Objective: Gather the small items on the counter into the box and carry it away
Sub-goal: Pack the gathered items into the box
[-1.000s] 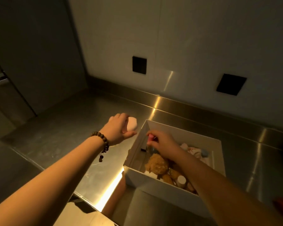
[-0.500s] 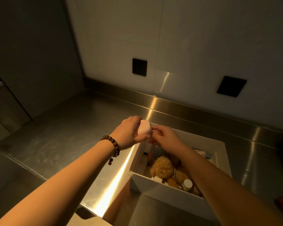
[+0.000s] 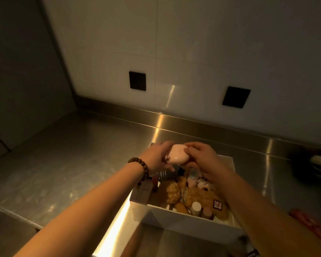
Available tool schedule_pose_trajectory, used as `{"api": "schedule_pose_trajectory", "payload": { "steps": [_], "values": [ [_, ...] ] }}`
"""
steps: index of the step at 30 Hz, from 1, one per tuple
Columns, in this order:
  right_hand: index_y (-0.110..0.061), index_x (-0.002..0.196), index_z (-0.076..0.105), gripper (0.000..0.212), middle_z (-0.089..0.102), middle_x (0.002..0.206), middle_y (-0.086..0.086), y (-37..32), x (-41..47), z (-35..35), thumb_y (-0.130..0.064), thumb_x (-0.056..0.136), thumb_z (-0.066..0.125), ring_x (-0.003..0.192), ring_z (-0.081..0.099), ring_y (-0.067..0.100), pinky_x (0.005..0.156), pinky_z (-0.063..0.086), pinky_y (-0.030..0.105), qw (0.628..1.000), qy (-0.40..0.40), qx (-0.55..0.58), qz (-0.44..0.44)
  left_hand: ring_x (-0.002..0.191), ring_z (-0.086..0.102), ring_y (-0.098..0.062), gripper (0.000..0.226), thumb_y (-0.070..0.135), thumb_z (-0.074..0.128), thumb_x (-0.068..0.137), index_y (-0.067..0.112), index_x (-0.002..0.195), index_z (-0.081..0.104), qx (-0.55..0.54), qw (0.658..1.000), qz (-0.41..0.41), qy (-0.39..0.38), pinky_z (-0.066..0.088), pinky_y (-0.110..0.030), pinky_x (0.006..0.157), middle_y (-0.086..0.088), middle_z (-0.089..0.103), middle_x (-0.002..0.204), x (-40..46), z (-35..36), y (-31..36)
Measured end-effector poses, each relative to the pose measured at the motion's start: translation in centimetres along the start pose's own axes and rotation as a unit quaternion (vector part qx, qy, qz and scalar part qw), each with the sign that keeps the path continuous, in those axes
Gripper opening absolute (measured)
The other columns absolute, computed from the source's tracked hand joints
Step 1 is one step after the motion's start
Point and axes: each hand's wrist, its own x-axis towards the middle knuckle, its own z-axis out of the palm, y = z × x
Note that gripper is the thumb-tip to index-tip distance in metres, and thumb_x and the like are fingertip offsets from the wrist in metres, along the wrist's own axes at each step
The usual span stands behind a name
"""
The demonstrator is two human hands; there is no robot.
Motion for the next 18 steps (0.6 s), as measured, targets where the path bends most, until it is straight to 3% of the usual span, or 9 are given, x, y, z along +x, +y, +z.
{"api": "schedule_pose_trajectory", "payload": {
  "steps": [5,9,11,13,15,18],
  "values": [
    [-0.016,0.111,0.061,0.021,0.055,0.120,0.011,1.4,-0.2,-2.0,-0.014,0.090,0.057,0.100,0.060,0.024,0.059,0.057,0.024,0.998,0.062,0.008,0.012,0.129,0.036,-0.022,0.085,0.029,0.079,0.069,0.028,0.139,0.032,0.015,0.998,-0.061,-0.011,0.037,-0.040,0.105,-0.001,0.038,0.142,0.6,1.3,-0.9],
    [-0.018,0.115,0.057,0.024,0.052,0.123,0.011,2.0,0.1,-1.5,-0.014,0.091,0.055,0.102,0.058,0.024,0.057,0.056,0.023,0.997,0.066,-0.026,0.025,0.137,0.023,-0.021,0.091,0.046,0.073,0.070,0.030,0.144,0.023,0.063,0.992,-0.041,0.099,0.026,-0.036,0.108,0.000,0.026,0.149,-1.2,0.8,-2.6],
    [-0.017,0.117,0.054,0.028,0.049,0.126,0.012,2.3,0.7,-0.2,-0.013,0.090,0.057,0.109,0.055,0.029,0.063,0.059,0.029,0.995,0.076,-0.038,0.042,0.143,0.007,-0.021,0.102,0.054,0.070,0.070,0.027,0.147,0.009,0.093,0.989,-0.068,0.089,0.015,-0.038,0.113,0.000,0.012,0.155,-2.3,0.7,-3.8],
    [-0.015,0.119,0.051,0.029,0.047,0.128,0.014,2.5,1.4,1.5,-0.012,0.090,0.057,0.111,0.053,0.031,0.068,0.058,0.032,0.994,0.086,-0.050,0.054,0.143,-0.005,-0.020,0.113,0.058,0.069,0.068,0.025,0.148,-0.003,0.085,0.990,-0.108,0.027,0.007,-0.039,0.115,0.002,-0.001,0.157,-3.2,1.2,-4.5],
    [-0.017,0.118,0.050,0.028,0.050,0.126,0.012,3.1,2.2,3.2,-0.015,0.091,0.055,0.106,0.054,0.026,0.071,0.058,0.033,0.991,0.089,-0.086,0.047,0.143,-0.006,-0.019,0.117,0.058,0.071,0.066,0.026,0.147,-0.008,0.040,0.991,-0.126,0.001,0.005,-0.039,0.114,0.003,-0.003,0.157,-3.6,1.8,-4.7],
    [-0.020,0.119,0.050,0.026,0.055,0.124,0.009,4.4,3.1,5.0,-0.023,0.093,0.053,0.107,0.056,0.026,0.089,0.053,0.044,0.984,0.082,-0.155,0.023,0.143,-0.001,-0.017,0.117,0.055,0.073,0.065,0.029,0.146,-0.006,0.000,0.992,-0.123,0.020,0.008,-0.039,0.114,0.004,0.003,0.157,-3.7,2.1,-4.7]
  ]
}}
